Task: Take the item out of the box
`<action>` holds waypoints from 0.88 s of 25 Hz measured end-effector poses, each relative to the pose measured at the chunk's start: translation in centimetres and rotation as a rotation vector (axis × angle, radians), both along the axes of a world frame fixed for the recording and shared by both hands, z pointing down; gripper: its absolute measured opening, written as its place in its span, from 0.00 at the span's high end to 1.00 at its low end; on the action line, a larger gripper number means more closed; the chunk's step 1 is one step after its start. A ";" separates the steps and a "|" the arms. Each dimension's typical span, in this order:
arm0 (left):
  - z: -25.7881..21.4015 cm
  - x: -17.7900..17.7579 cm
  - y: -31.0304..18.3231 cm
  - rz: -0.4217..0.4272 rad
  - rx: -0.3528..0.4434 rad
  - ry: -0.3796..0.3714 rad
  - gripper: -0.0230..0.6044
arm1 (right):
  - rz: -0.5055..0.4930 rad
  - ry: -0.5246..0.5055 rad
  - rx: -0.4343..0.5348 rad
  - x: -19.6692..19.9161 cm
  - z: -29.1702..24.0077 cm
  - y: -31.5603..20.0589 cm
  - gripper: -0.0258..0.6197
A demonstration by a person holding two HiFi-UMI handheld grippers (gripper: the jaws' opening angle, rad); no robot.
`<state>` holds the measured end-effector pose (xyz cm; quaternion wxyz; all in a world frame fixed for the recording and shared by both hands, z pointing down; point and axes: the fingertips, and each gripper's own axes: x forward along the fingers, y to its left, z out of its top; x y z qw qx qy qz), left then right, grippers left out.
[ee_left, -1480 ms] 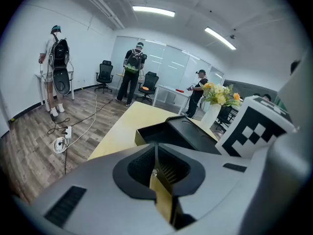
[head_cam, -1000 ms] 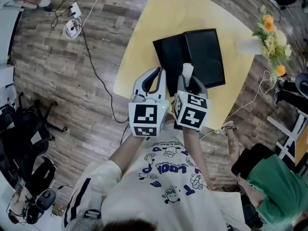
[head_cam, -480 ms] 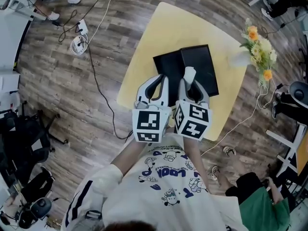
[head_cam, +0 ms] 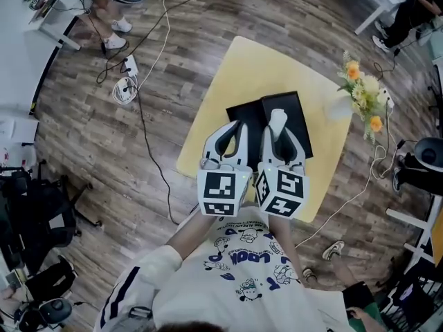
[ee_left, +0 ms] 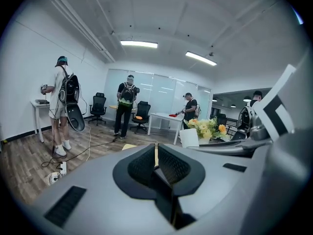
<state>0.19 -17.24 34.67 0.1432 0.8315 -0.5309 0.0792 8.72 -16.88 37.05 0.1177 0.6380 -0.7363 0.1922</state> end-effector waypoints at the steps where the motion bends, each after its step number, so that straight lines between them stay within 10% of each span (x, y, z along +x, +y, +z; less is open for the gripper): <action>1: -0.4 0.1 0.1 0.003 0.010 0.001 0.92 | -0.002 0.001 0.021 -0.1 -0.5 0.0 0.74; 22: -5.9 1.5 0.6 0.005 0.188 -0.010 0.92 | 0.006 0.053 0.295 1.6 -6.9 1.4 0.74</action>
